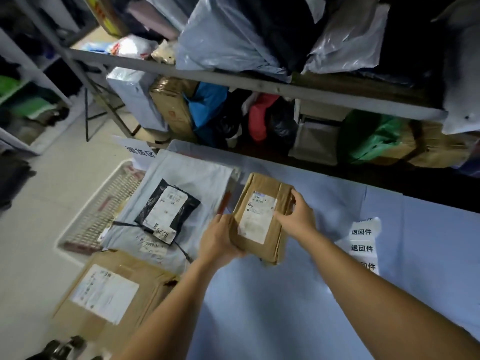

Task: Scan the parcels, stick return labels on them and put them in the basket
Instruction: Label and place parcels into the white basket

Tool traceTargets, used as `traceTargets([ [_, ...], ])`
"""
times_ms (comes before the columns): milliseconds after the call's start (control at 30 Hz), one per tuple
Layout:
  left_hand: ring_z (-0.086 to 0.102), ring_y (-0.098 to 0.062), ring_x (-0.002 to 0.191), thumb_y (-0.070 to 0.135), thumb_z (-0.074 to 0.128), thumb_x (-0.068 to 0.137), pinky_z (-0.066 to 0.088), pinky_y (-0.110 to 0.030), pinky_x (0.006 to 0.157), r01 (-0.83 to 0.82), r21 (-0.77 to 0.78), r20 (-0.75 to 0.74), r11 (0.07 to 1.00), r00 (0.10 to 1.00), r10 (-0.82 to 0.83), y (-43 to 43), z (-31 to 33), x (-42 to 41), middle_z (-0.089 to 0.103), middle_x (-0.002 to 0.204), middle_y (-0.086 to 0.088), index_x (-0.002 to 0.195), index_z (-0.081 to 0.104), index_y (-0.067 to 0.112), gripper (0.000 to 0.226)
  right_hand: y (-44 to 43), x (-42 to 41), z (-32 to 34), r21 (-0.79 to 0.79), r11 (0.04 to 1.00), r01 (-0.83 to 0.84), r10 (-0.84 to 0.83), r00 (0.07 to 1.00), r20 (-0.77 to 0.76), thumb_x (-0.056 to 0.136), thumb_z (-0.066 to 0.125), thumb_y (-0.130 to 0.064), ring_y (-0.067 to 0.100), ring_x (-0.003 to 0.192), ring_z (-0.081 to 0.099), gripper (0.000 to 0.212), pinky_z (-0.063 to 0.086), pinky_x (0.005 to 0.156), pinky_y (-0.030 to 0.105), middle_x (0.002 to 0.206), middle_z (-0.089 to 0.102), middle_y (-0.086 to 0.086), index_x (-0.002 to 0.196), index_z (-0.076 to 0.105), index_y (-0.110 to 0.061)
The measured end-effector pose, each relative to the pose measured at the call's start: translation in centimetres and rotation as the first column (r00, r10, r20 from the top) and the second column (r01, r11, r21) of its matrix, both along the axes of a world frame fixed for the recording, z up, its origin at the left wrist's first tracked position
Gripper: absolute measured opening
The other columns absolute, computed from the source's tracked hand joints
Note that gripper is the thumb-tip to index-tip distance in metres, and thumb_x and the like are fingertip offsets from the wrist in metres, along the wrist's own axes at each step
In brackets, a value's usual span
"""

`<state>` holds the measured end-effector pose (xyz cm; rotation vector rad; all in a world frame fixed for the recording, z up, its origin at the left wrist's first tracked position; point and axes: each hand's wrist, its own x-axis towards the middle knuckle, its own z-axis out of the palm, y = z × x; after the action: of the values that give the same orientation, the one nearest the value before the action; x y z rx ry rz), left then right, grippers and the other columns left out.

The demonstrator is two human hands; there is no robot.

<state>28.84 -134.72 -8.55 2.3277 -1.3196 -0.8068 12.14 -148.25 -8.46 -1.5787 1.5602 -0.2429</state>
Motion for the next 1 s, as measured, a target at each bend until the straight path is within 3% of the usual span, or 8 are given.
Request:
traceTargets([
  [200, 0.047, -0.006, 0.093, 0.047, 0.088, 0.039, 0.040, -0.025, 0.069, -0.074, -0.127, -0.083, 0.989, 0.994, 0.064, 6.1, 2.0, -4.4, 0.045, 0.104, 0.017, 0.113, 0.050, 0.031, 0.084, 5.3, -3.7, 4.0, -0.062, 0.998, -0.018, 0.024, 0.995, 0.096, 0.084, 0.076, -0.030, 0.025, 0.128, 0.053, 0.081, 0.048, 0.104, 0.048, 0.141, 0.055, -0.002, 0.151, 0.031, -0.033],
  [300, 0.047, -0.006, 0.094, 0.047, 0.086, 0.042, 0.042, -0.026, 0.070, -0.087, -0.165, -0.117, 0.982, 0.991, 0.069, 9.5, 2.7, -7.1, 0.045, 0.106, 0.017, 0.114, 0.048, 0.033, 0.082, 9.0, -6.5, 5.9, -0.065, 0.998, 0.001, 0.010, 0.985, 0.171, 0.085, 0.075, -0.022, 0.026, 0.131, 0.049, 0.082, 0.046, 0.106, 0.050, 0.144, 0.051, 0.000, 0.153, 0.030, -0.030],
  [433, 0.047, -0.007, 0.096, 0.056, 0.079, 0.041, 0.048, -0.029, 0.073, -0.066, -0.208, -0.140, 0.976, 0.989, 0.037, 14.2, 3.0, -11.1, 0.045, 0.105, 0.016, 0.116, 0.047, 0.032, 0.086, 14.4, -10.8, 7.3, -0.077, 0.995, 0.063, -0.051, 0.987, 0.154, 0.084, 0.075, -0.021, 0.024, 0.129, 0.052, 0.081, 0.047, 0.105, 0.049, 0.144, 0.050, -0.003, 0.153, 0.032, -0.027],
  [567, 0.041, -0.003, 0.092, 0.057, 0.080, 0.037, 0.038, -0.024, 0.068, 0.002, -0.183, -0.183, 0.983, 0.982, -0.036, 17.9, 2.4, -15.0, 0.040, 0.100, 0.020, 0.116, 0.045, 0.033, 0.089, 19.3, -15.5, 7.4, -0.076, 0.990, 0.120, -0.107, 0.982, 0.157, 0.083, 0.075, -0.019, 0.017, 0.118, 0.055, 0.073, 0.051, 0.097, 0.040, 0.127, 0.054, -0.011, 0.146, 0.041, -0.031],
  [767, 0.049, -0.006, 0.096, 0.050, 0.088, 0.042, 0.041, -0.025, 0.073, 0.106, -0.109, -0.233, 0.988, 0.964, -0.129, 21.6, 1.6, -21.3, 0.041, 0.099, 0.019, 0.112, 0.046, 0.030, 0.084, 23.6, -22.6, 6.0, -0.028, 0.988, 0.150, -0.146, 0.982, 0.117, 0.085, 0.075, -0.019, 0.024, 0.128, 0.049, 0.075, 0.047, 0.104, 0.051, 0.135, 0.055, -0.003, 0.149, 0.038, -0.028],
  [1000, 0.051, -0.010, 0.103, 0.051, 0.087, 0.049, 0.046, -0.029, 0.082, 0.133, -0.039, -0.216, 0.990, 0.966, -0.138, 21.7, 0.4, -29.0, 0.046, 0.110, 0.014, 0.120, 0.046, 0.028, 0.085, 23.5, -30.4, 3.4, 0.010, 0.984, 0.179, -0.179, 0.978, 0.111, 0.085, 0.074, -0.017, 0.013, 0.112, 0.053, 0.075, 0.051, 0.095, 0.038, 0.137, 0.056, 0.000, 0.150, 0.038, -0.028],
])
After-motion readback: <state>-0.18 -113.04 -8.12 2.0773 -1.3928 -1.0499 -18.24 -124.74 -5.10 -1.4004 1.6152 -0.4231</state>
